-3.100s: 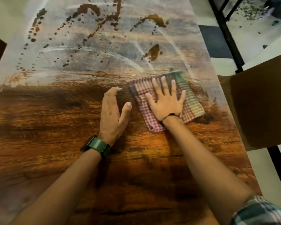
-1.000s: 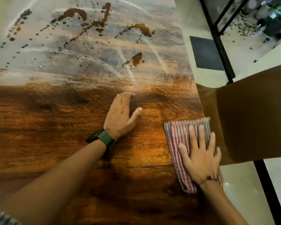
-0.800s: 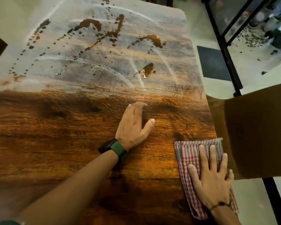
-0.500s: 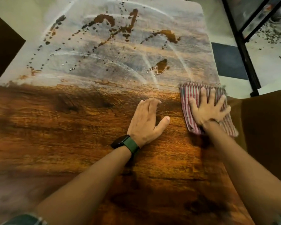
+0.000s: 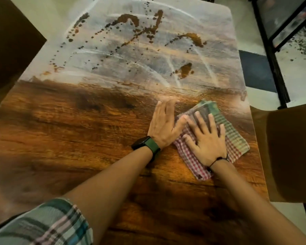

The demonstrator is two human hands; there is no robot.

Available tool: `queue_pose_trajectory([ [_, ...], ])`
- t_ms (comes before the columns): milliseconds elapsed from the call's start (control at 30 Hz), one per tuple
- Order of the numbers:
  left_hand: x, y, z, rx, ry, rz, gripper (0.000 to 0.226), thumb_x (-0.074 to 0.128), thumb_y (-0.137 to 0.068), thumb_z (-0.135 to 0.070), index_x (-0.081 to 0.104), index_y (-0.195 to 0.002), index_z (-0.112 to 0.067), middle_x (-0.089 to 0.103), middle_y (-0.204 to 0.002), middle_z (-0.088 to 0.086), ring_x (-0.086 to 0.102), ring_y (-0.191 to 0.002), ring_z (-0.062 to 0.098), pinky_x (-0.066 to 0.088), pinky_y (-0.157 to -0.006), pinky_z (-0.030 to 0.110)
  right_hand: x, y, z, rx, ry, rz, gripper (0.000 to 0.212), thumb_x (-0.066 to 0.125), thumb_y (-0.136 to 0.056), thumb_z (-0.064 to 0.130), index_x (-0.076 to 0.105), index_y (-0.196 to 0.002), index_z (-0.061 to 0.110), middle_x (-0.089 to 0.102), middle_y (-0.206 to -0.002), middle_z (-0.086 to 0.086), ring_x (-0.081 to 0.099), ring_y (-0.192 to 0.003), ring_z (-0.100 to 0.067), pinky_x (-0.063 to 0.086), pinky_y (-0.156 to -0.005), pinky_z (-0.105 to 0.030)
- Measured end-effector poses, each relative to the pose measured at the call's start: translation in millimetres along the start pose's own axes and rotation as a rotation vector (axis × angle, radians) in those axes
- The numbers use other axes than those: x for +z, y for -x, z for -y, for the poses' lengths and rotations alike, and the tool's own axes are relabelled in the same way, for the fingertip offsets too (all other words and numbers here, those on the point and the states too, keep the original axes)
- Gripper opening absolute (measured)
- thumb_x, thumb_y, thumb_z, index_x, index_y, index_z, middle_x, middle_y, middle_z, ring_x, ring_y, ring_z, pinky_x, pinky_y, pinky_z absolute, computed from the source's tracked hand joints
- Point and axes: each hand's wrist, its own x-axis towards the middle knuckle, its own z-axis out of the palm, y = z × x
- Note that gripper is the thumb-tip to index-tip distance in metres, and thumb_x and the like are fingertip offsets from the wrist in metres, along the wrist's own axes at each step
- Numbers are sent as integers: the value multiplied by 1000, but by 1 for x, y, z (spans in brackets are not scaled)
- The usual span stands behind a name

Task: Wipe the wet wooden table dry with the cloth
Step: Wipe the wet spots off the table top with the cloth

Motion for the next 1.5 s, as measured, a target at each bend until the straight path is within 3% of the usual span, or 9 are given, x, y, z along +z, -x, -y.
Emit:
queue_pose_trajectory([
  [267,-64,79,-1,-143,244,-169,56,32,-86,-45,38,-130,-11,41,-128,-3,39,-126,18,30,-107,51,-4,-54,43,349,-59,57,70,6,-84,72,0,-148,42,-10,-158,6,-13,-143,-32,-5,-109,-64],
  [400,-100,116,11,-255,301,-258,46,30,-84,-52,34,-124,-29,40,-126,-8,39,-122,9,34,-106,38,5,-68,139,125,-56,32,70,5,-84,73,-6,-147,43,-13,-157,6,-17,-142,-33,-13,-106,-63],
  [633,-181,164,29,-249,205,-326,66,31,-84,-56,42,-127,-8,49,-125,6,45,-114,14,39,-96,32,19,-8,290,-302,89,52,70,20,-91,61,-14,-146,36,-21,-156,1,-18,-141,-38,-8,-104,-68],
  [767,-226,190,38,-284,223,-345,64,30,-81,-57,44,-123,-10,47,-115,-1,46,-108,13,40,-92,32,27,53,321,-272,18,66,70,19,-90,64,-24,-141,42,-28,-151,8,-21,-141,-34,-23,-101,-61],
  [833,-246,200,48,-297,269,-335,60,30,-81,-54,45,-122,-13,46,-116,-3,45,-107,10,38,-93,28,27,70,336,-170,47,73,69,15,-89,66,-31,-134,42,-20,-155,7,-20,-141,-33,-21,-103,-59],
  [1067,-327,245,98,-265,380,-168,32,35,-85,-47,39,-116,-37,43,-117,-21,37,-107,-19,28,-88,3,25,126,426,123,10,102,69,-13,-77,68,-20,-139,40,-11,-158,3,-17,-143,-32,-11,-108,-60],
  [1267,-385,255,133,-281,437,-70,34,39,-88,-38,45,-118,-23,48,-118,-10,45,-108,-1,33,-89,19,11,168,526,264,-54,59,69,6,-94,58,46,-137,23,46,-142,-10,40,-129,-45,30,-94,-71],
  [1400,-398,242,135,-234,425,1,28,40,-91,-36,44,-116,-25,46,-112,-16,41,-103,-17,33,-84,11,3,162,543,348,-93,74,72,6,-94,57,54,-132,20,51,-138,-13,45,-123,-47,35,-88,-73],
  [1500,-400,226,136,-205,375,33,36,38,-87,-39,45,-118,-24,47,-117,-11,40,-103,-17,33,-85,7,1,141,548,373,-119,89,66,21,-89,55,53,-133,17,48,-140,-16,42,-125,-49,31,-90,-74],
])
